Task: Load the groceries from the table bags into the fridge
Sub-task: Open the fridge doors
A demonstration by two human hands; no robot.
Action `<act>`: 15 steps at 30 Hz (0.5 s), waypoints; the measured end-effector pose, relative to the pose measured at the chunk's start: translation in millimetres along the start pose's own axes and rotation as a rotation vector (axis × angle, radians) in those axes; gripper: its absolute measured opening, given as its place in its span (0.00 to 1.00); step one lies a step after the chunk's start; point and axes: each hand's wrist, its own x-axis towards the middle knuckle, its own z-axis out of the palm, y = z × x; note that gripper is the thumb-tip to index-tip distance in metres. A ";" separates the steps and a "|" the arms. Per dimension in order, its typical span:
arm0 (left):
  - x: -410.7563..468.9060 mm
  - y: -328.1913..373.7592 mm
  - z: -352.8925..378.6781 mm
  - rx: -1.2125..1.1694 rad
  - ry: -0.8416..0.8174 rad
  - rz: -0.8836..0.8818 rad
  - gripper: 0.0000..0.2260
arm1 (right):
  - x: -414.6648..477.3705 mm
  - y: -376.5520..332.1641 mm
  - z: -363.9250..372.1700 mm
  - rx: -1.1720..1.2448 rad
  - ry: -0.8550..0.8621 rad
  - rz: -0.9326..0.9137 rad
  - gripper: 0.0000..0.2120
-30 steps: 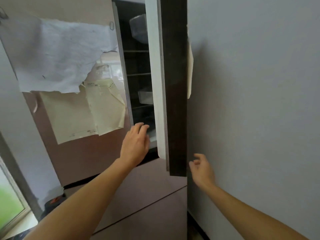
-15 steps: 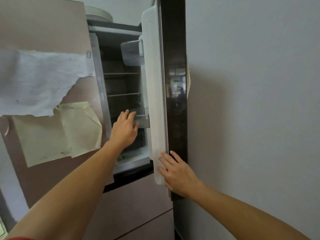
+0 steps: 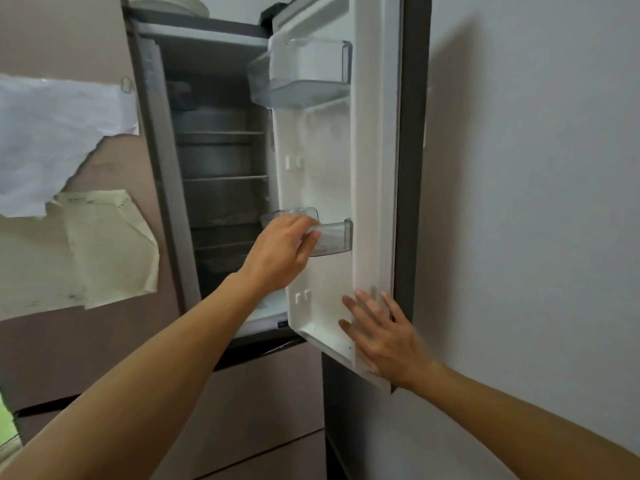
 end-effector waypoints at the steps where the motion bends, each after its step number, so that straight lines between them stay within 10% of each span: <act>1: 5.1 3.9 4.4 0.013 -0.019 0.017 0.13 | -7.4 9.5 3.9 -0.008 -0.023 0.000 0.22; 15: 50.0 49.4 73.8 0.154 0.088 0.115 0.13 | -38.2 64.2 31.7 0.026 -0.305 0.178 0.29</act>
